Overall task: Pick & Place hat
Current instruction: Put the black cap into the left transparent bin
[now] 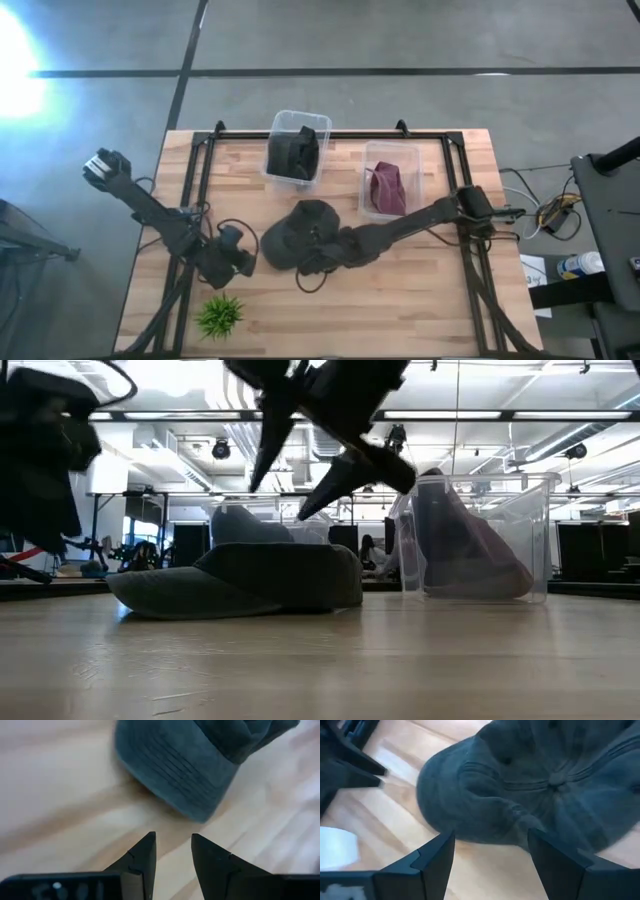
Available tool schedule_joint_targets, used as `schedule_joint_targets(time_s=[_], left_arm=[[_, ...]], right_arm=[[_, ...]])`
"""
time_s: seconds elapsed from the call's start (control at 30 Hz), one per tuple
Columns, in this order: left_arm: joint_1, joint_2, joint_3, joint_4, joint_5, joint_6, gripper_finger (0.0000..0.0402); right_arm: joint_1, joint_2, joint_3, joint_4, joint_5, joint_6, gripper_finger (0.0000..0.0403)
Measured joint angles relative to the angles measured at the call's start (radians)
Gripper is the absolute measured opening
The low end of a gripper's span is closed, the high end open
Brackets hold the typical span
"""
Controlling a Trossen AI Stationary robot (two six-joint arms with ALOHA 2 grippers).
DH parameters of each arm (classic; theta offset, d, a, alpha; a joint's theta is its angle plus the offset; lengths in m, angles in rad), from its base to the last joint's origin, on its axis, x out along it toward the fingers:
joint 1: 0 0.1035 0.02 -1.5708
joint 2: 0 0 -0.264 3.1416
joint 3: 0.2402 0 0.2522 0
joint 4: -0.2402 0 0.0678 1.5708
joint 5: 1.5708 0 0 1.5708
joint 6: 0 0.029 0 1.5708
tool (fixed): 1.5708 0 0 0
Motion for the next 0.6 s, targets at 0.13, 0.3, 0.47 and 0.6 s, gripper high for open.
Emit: schedule_joint_targets(time_s=[0.13, 0.3, 0.47, 0.6], left_arm=[[0.0, 0.0, -0.137, 0.313, -0.06, -0.073, 0.0117], [0.0, 0.0, -0.238, 0.426, -0.089, -0.16, 0.0117], [-0.001, -0.001, -0.273, 0.427, -0.111, -0.211, 0.0117], [0.0, -0.001, -0.281, 0.437, -0.17, -0.212, 0.0117]], right_arm=[[-0.03, 0.061, 0.0, 0.044, -0.04, 0.042, 0.0247], [-0.04, 0.121, 0.0, 0.065, -0.143, 0.098, 0.0246], [-0.035, 0.164, 0.0, 0.135, -0.209, 0.112, 0.0247], [-0.028, 0.186, 0.0, 0.215, -0.217, 0.151, 0.0246]])
